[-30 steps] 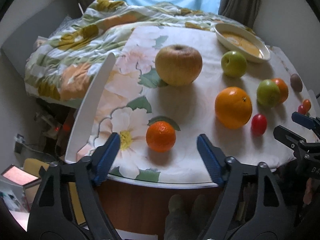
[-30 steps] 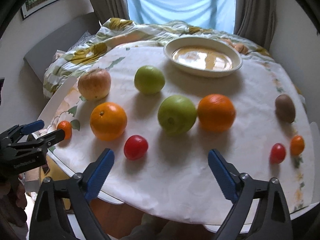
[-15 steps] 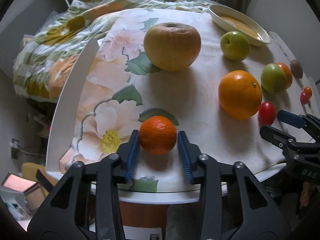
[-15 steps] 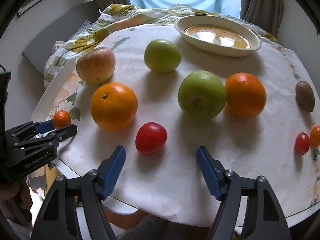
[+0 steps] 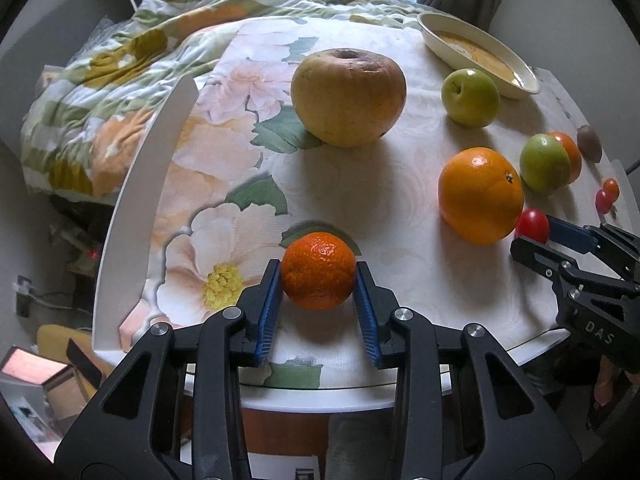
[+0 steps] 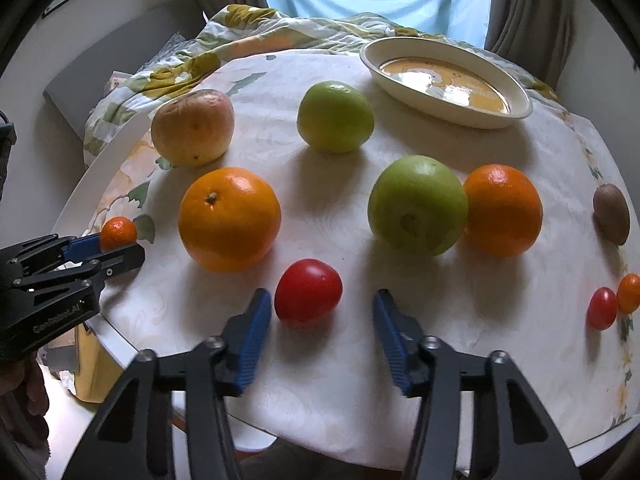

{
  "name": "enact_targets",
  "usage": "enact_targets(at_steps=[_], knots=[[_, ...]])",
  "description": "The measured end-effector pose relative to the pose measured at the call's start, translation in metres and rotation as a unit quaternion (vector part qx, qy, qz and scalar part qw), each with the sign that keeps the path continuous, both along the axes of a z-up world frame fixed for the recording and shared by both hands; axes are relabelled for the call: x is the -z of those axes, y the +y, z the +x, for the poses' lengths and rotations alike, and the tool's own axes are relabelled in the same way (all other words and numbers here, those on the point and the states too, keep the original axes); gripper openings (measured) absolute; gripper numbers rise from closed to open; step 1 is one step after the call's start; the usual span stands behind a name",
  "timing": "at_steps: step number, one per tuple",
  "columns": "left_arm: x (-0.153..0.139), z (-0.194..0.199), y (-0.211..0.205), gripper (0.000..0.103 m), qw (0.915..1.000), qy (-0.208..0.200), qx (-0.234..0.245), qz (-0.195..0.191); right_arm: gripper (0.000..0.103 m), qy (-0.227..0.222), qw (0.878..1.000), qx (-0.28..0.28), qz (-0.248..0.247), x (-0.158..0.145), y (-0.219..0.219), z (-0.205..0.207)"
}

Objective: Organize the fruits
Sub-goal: 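Carry the tangerine and tomato to the white bowl with both grippers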

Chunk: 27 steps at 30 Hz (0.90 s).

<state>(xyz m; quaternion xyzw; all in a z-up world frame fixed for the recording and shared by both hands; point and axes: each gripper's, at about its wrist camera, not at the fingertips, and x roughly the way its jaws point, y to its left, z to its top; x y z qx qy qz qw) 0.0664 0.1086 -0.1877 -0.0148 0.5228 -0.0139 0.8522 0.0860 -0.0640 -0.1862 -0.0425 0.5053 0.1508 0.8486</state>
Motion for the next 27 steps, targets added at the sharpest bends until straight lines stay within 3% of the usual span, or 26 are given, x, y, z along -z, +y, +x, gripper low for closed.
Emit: enact_targets(at_steps=[2, 13, 20, 27], knots=[[0.000, 0.000, 0.001, 0.042, 1.0000, 0.000, 0.000, 0.000, 0.031, -0.001, 1.000, -0.003, -0.001, -0.001, 0.001, 0.000], [-0.021, 0.000, 0.003, 0.042, 0.9997, -0.017, 0.013, -0.009, 0.030, -0.021, 1.000, 0.002, 0.002, -0.023, 0.001, -0.002], [-0.064, 0.019, -0.013, 0.042, 0.9980, -0.050, 0.037, -0.012, 0.030, -0.043, 0.999, 0.018, 0.023, -0.062, -0.013, 0.006], [-0.102, 0.064, -0.044, 0.042, 0.9937, -0.092, 0.062, -0.017, 0.030, -0.081, 0.996, 0.033, 0.027, -0.097, -0.044, 0.038]])
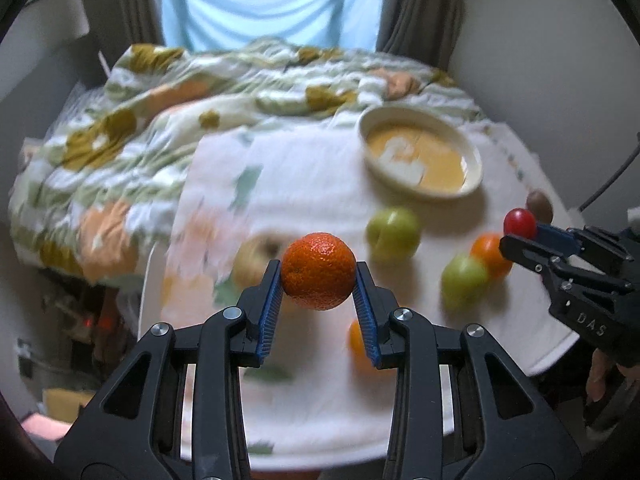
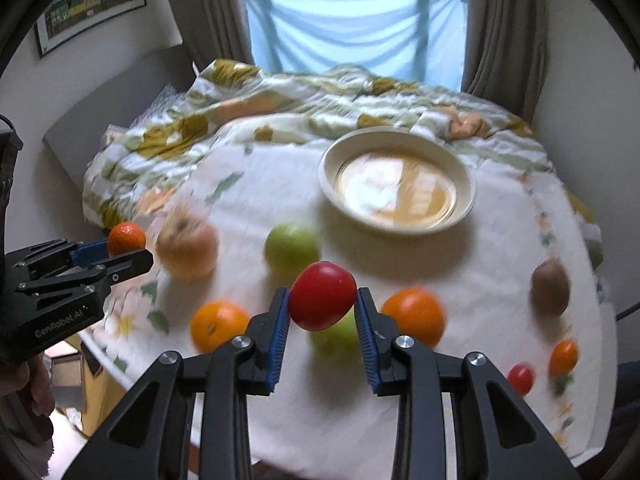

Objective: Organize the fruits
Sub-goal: 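Carry the tangerine and tomato to the white bowl with both grippers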

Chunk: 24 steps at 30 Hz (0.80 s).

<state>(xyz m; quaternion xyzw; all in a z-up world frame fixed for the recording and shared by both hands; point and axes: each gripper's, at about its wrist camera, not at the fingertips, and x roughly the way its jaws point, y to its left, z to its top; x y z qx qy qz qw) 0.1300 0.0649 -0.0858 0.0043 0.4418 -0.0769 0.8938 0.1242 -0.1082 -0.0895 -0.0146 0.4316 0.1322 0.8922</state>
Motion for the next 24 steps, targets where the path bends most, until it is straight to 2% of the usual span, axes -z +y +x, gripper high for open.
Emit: enact_targets(at_steps=[5, 10, 20, 24], knots=[[-0.015, 0.047, -0.032, 0.042, 0.9997, -0.017, 0.009, -0.014, 0.030, -0.016, 1.000, 0.000, -0.004, -0.011, -0.028, 0.035], [-0.012, 0.095, -0.060, 0.042, 0.9995, -0.015, 0.018, -0.022, 0.030, -0.019, 1.000, -0.001, -0.008, -0.013, -0.055, 0.079], [0.027, 0.190, -0.111, 0.042, 0.9981, 0.026, 0.044, -0.034, 0.030, -0.003, 1.000, -0.002, 0.001, 0.008, -0.097, 0.150], [0.046, 0.219, -0.130, 0.042, 0.9973, 0.045, 0.054, -0.022, 0.030, 0.008, 1.000, -0.002, 0.003, 0.018, -0.107, 0.169]])
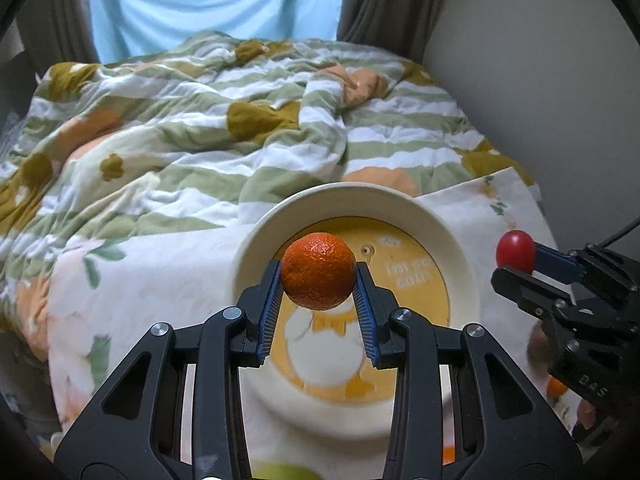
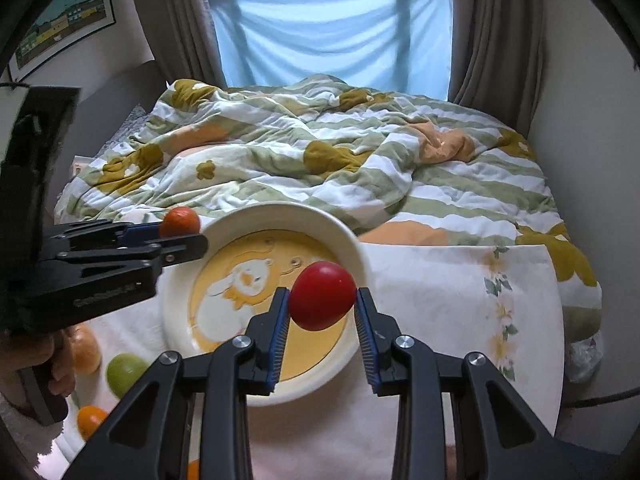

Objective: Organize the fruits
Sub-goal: 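Carry the tangerine and tomato to the white bowl with both grippers, then open the left gripper over the bowl while the right gripper releases the tomato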

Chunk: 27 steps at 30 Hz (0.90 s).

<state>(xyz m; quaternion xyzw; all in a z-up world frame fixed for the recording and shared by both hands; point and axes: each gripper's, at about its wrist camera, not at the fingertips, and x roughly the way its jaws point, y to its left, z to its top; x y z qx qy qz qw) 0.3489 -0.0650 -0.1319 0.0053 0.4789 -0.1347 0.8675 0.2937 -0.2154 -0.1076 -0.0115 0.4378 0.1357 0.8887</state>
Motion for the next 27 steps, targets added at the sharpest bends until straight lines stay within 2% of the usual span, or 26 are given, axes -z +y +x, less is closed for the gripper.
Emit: enact_targets(at_steps=[9, 14, 16, 17, 18, 19, 22, 27], knots=[[0.030, 0.031, -0.022, 0.042, 0.9987, 0.027, 0.015, 0.041, 0.030, 0.017, 1.000, 0.004, 0.012, 0.015, -0.013, 0.021], [0.033, 0.037, -0.022, 0.043, 0.9981, 0.039, 0.017, 0.044, 0.030, 0.021, 1.000, 0.009, 0.016, 0.015, -0.017, 0.024], [0.029, 0.034, -0.021, 0.045, 0.9982, 0.031, 0.017, 0.048, 0.030, 0.022, 1.000, 0.011, 0.016, 0.014, -0.019, 0.025], [0.027, 0.033, -0.021, 0.056, 0.9983, 0.029, 0.018, 0.048, 0.030, 0.021, 1.000, 0.012, 0.016, 0.014, -0.019, 0.025], [0.024, 0.031, -0.020, 0.086, 0.9984, 0.025, 0.019, 0.047, 0.030, 0.021, 1.000, 0.013, 0.016, 0.013, -0.019, 0.026], [0.021, 0.030, -0.019, 0.103, 0.9985, 0.022, 0.020, 0.045, 0.030, 0.021, 1.000, 0.014, 0.017, 0.012, -0.020, 0.026], [0.013, 0.024, -0.016, 0.103, 0.9984, 0.009, 0.018, 0.052, 0.030, 0.019, 1.000, 0.016, 0.016, 0.009, -0.020, 0.026], [0.011, 0.014, -0.002, 0.103, 0.9973, 0.022, 0.005, 0.069, 0.030, 0.019, 1.000, 0.007, 0.012, 0.007, -0.015, 0.027]])
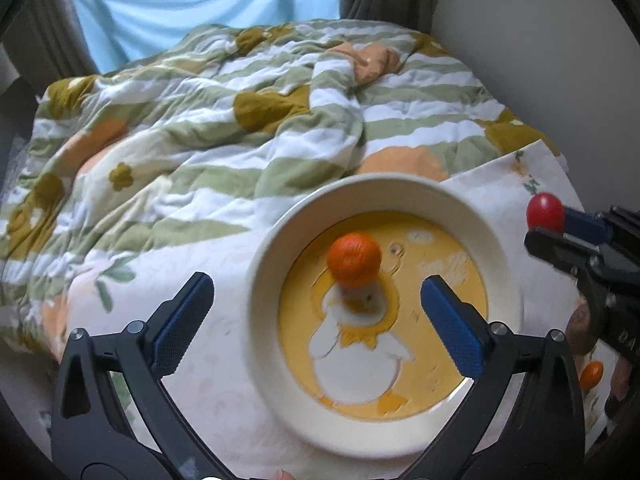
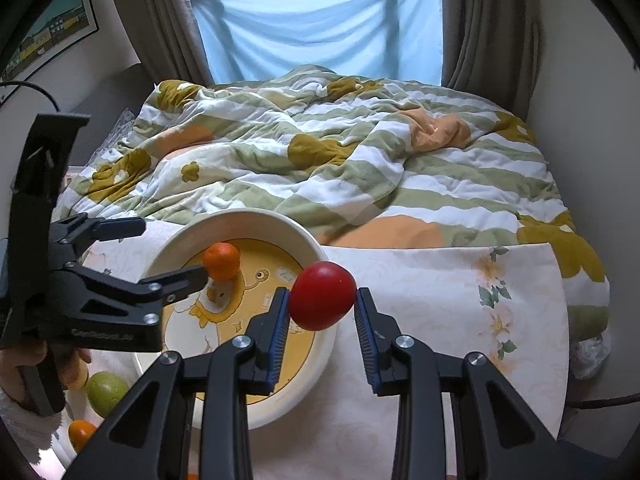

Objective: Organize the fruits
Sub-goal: 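Open the left gripper over the bowl while the right gripper releases the tomato, then withdraw both grippers from the bowl toward the remaining fruits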

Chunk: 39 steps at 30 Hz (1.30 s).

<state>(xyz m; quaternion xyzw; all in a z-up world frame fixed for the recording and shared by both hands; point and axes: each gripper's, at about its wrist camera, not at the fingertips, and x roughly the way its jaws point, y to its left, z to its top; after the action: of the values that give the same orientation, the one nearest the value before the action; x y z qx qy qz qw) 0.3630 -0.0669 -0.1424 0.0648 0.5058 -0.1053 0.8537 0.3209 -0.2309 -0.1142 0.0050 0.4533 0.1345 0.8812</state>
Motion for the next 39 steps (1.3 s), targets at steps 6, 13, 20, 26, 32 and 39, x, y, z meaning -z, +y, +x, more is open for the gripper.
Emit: enact_targets(at_steps=[6, 13, 20, 26, 32, 39], knots=[[-0.002, -0.019, 0.032, 0.103, 0.9991, 0.011, -0.040, 0.000, 0.030, 0.004, 0.999, -0.033, -0.006, 0.003, 0.016, 0.007], [-0.003, -0.041, 0.057, 0.103, 0.9965, 0.011, -0.078, 0.029, 0.030, 0.028, 0.997, -0.070, -0.011, 0.025, 0.041, 0.023], [0.003, -0.055, 0.076, 0.103, 0.9951, 0.023, -0.096, -0.004, 0.030, 0.036, 0.996, -0.081, -0.005, 0.037, 0.050, 0.035], [0.006, -0.061, 0.082, 0.103, 0.9930, 0.026, -0.113, -0.024, 0.030, 0.028, 0.995, -0.096, -0.019, 0.041, 0.058, 0.035], [0.004, -0.067, 0.089, 0.103, 0.9897, 0.025, -0.141, -0.013, 0.077, 0.017, 0.995, -0.100, -0.021, 0.039, 0.063, 0.033], [-0.005, -0.078, 0.095, 0.103, 0.9882, 0.023, -0.151, -0.011, 0.094, -0.007, 0.996, -0.093, -0.013, 0.026, 0.062, 0.027]])
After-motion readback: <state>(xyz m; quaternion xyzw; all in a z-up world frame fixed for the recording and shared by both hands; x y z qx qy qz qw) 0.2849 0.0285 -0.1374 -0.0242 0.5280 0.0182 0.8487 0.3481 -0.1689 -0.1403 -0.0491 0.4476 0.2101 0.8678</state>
